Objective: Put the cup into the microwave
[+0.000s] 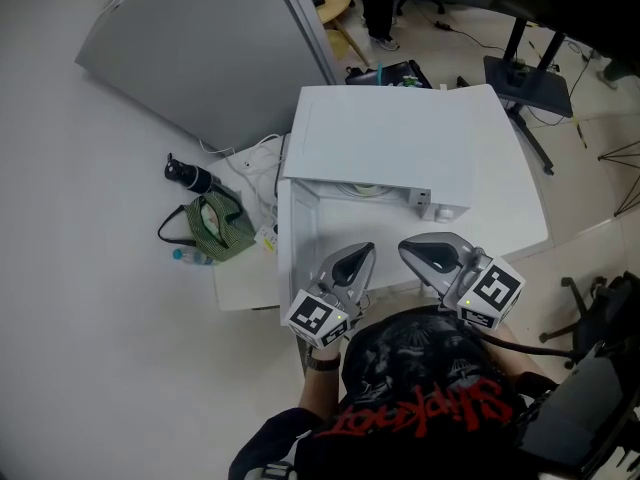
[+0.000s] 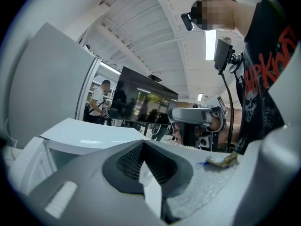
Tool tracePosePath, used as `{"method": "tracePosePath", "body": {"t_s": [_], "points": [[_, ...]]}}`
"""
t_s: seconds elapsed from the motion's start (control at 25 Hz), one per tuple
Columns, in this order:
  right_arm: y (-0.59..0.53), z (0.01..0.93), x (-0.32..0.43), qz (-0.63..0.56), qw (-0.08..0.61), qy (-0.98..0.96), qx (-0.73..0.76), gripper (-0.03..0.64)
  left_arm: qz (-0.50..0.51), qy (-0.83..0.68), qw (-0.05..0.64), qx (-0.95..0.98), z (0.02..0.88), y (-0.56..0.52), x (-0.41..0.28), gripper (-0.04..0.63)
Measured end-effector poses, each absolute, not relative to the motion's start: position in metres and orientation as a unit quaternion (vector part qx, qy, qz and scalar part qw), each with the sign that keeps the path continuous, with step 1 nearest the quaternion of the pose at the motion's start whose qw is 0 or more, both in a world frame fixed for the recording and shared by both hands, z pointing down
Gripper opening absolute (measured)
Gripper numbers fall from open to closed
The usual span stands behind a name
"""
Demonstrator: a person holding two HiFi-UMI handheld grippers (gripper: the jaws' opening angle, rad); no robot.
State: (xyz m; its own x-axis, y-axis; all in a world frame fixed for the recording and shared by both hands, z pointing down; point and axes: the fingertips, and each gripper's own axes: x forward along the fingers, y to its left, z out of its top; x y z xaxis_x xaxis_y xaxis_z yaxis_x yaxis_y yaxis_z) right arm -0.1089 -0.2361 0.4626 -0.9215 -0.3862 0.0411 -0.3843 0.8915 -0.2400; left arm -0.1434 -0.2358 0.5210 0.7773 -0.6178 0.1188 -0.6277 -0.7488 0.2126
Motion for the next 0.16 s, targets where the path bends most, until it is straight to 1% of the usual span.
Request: {"method": "tracePosePath", "body": {"t_s": [0.16], "points": [[-0.239,0.465,-0.111,-0.125,0.001,0.972,-0.199,0.000,0.022,-0.330,0.135,0.934,0.539,-0.236,-0.144,0.000]]}}
